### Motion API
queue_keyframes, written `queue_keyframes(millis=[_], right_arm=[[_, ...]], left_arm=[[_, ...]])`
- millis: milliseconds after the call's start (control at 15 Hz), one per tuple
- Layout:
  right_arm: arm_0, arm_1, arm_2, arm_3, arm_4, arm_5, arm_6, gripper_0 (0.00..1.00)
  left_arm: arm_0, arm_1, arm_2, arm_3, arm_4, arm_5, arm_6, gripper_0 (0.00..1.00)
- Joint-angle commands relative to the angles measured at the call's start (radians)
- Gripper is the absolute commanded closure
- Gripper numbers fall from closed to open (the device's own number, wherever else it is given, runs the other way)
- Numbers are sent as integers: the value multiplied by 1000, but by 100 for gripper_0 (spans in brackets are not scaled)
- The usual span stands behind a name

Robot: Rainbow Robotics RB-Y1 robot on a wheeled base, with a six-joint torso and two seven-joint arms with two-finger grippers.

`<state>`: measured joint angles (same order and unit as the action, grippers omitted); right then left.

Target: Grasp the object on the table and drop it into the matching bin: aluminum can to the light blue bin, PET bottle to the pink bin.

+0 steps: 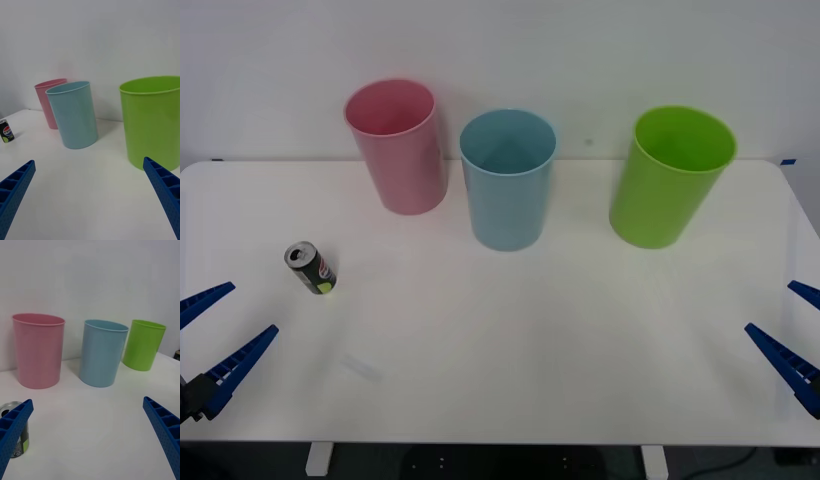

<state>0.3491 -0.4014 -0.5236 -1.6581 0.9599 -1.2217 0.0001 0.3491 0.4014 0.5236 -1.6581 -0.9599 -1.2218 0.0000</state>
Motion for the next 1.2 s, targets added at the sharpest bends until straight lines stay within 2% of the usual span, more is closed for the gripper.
queue_keyframes(millis=[67,200,800,1200], right_arm=[[0,0,0,0,0,0,0,0],[0,0,0,0,0,0,0,0],[0,0,0,0,0,0,0,0],[0,0,0,0,0,0,0,0]], left_arm=[[0,0,0,0,0,0,0,0],[4,-26,-11,18,-33,-4,-5,0],[19,-12,-11,14,-19,39,-23,0],[54,-12,-36,14,-33,209,-40,0]])
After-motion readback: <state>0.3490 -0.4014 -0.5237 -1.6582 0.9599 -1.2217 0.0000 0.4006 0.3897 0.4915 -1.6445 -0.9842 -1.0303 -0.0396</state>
